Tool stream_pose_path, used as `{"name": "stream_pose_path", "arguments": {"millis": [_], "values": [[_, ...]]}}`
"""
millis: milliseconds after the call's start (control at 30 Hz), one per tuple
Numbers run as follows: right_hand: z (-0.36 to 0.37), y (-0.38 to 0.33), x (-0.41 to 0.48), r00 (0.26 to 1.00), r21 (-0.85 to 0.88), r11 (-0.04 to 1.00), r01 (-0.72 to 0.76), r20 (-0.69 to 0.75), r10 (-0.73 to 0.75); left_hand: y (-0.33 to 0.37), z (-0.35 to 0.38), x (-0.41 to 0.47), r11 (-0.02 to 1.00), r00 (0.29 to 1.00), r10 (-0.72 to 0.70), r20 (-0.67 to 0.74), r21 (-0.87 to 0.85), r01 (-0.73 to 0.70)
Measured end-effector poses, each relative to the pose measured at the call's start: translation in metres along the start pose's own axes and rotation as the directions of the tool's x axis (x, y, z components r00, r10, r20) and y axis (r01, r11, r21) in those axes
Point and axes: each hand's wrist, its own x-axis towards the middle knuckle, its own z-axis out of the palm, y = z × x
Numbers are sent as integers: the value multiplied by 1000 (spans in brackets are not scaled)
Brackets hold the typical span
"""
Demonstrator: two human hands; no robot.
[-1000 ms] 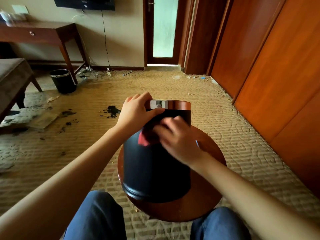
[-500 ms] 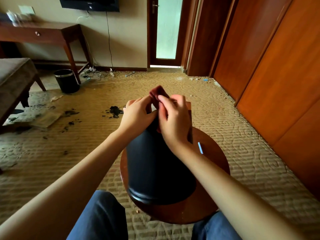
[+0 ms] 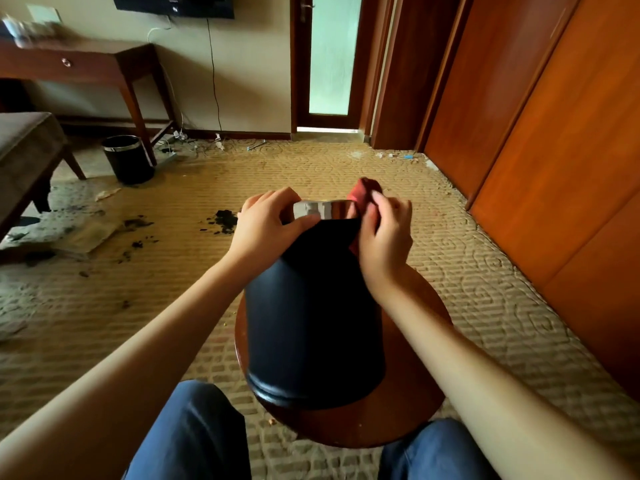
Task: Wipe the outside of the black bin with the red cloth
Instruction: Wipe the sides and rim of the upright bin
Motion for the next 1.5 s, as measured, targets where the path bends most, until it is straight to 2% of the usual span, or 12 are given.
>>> {"name": "stream_pose_path", "arguments": {"millis": [100, 167, 333, 433, 533, 733, 1000, 1067, 1167, 1267, 1400, 1500], "values": [[0, -17, -16, 929, 15, 934, 358, 92, -357, -1, -1, 4, 999, 999, 30, 16, -17, -30], [-4, -12, -12, 894, -4, 900, 435, 120, -431, -2, 2, 3, 998, 999, 51, 21, -37, -50], [-3, 3, 10, 958, -28, 962, 271, 100, -267, -1, 8, 10, 1000, 999, -23, 34, -16, 24], [-4, 15, 18, 992, -35, 996, 80, 103, -76, -3, 0, 11, 998, 996, -6, 87, -59, 11], [-8, 28, 19, 984, -66, 995, -71, 156, 80, -9, -17, 15, 990, 965, -46, 257, -119, 79], [-11, 12, 5, 978, -68, 996, -61, 197, 73, 39, -2, 33, 971, 891, -178, 418, 223, 90], [-41, 31, 0, 989, 32, 993, -112, 100, 108, 76, 26, 34, 974, 892, -200, 405, 185, 134], [-49, 35, 2, 997, 39, 998, -51, 64, 48, 75, 28, 37, 982, 882, -177, 438, 134, 131], [-56, 35, 7, 994, 51, 994, 98, 44, -100, 67, 24, 39, 986, 885, -73, 459, -102, 134], [-59, 35, 11, 961, 50, 963, 263, 80, -266, 62, 19, 41, 972, 868, -43, 495, -180, 151], [-67, 35, 5, 806, -8, 826, 563, 226, -547, 56, 7, 49, 978, 799, 11, 601, -173, 116], [-70, 35, -11, 669, -15, 716, 698, 370, -645, 54, 7, 49, 981, 815, -2, 579, -156, 113]]}}
